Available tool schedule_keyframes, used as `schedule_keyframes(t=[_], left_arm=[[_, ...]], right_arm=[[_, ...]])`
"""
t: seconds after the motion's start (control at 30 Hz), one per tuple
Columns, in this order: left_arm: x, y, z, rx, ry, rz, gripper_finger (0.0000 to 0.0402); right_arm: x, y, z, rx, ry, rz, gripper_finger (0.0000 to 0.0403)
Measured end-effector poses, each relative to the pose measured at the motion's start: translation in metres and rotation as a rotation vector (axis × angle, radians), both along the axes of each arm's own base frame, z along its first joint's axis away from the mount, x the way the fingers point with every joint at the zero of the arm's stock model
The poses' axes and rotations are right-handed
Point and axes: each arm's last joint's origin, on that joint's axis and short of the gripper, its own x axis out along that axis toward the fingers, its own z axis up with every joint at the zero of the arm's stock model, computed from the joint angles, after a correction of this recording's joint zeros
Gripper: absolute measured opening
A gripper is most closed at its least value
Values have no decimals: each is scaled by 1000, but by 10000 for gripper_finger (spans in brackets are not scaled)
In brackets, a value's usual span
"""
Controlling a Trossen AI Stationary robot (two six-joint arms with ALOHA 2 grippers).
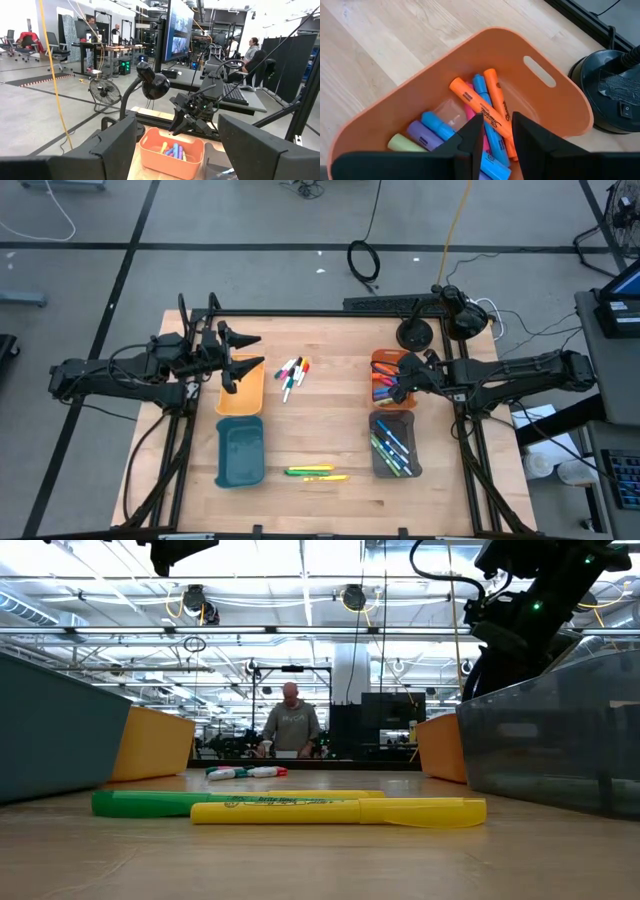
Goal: Pick & Place Markers
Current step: Put the bottom yellow pen into the blue bin
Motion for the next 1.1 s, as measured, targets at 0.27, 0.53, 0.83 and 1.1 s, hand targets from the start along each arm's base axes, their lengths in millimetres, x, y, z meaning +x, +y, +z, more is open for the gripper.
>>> schedule_keyframes(t=[0.27, 0.53, 0.83, 1.1], left_arm=[[0, 0, 0, 0, 0, 0, 282], [0, 0, 0, 0, 0, 0, 282], [0, 0, 0, 0, 0, 0, 282], [0, 0, 0, 0, 0, 0, 282]], right_arm=[[4, 0, 3, -14, -41, 23, 95], [7, 1, 4, -17, -31, 106, 94], [22, 9, -7, 54, -223, 454, 94], [31, 18, -2, 125, -448, 770, 94]])
